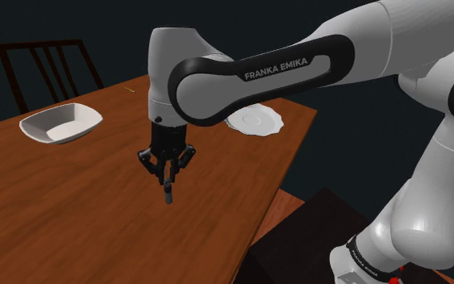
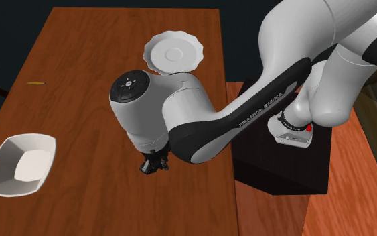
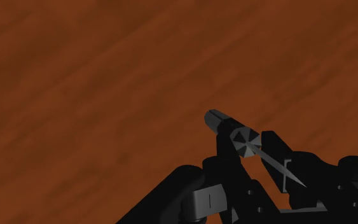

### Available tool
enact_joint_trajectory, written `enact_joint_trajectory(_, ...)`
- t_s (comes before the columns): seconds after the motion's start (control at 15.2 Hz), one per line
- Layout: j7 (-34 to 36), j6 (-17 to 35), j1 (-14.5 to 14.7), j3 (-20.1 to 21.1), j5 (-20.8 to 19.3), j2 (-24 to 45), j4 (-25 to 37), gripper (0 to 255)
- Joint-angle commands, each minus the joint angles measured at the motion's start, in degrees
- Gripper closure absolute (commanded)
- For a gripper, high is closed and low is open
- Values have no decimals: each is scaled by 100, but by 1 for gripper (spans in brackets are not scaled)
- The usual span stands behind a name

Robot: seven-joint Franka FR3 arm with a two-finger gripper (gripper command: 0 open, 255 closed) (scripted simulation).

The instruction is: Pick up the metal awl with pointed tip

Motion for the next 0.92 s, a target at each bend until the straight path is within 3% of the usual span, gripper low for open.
enact_joint_trajectory(0.0,6,-75,0,4,8,-13,60,255)
enact_joint_trajectory(0.86,85,-1026,-11,35,70,-172,881,255)
